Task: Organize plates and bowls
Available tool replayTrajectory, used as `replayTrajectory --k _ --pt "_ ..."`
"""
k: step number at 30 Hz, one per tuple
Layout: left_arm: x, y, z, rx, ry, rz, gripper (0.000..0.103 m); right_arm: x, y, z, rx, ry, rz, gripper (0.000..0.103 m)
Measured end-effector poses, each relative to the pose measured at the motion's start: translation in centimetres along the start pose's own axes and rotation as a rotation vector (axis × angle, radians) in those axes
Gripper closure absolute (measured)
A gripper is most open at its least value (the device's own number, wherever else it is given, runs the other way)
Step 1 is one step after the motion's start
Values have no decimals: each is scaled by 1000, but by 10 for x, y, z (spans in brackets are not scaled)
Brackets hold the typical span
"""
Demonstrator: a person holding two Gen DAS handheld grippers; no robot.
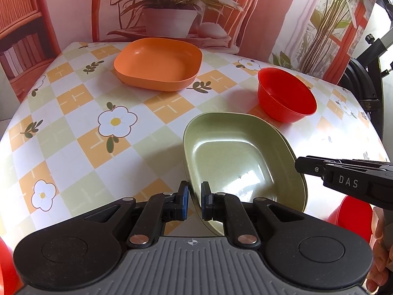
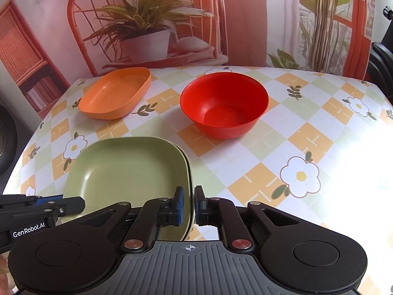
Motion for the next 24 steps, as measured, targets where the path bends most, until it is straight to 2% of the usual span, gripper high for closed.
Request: replayTrajectory --k 3,17,24 --pt "0 -3 0 -7 6 14 91 2 2 -1 7 -7 -10 88" --pt "4 1 -2 -7 0 25 89 7 9 4 28 9 -40 89" --pt "-3 -10 -8 20 -8 42 89 -2 -12 -3 -26 54 13 88"
Point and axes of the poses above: each gripper's, at about its wrist camera, not at the fingertips, and y roughly the way its jaws point, z to its right, x to its underside, the point moved 3 cm from there along y, roughly the way its jaws point, and after that the axes turned 3 degrees about -x, right-handed, at the moved point
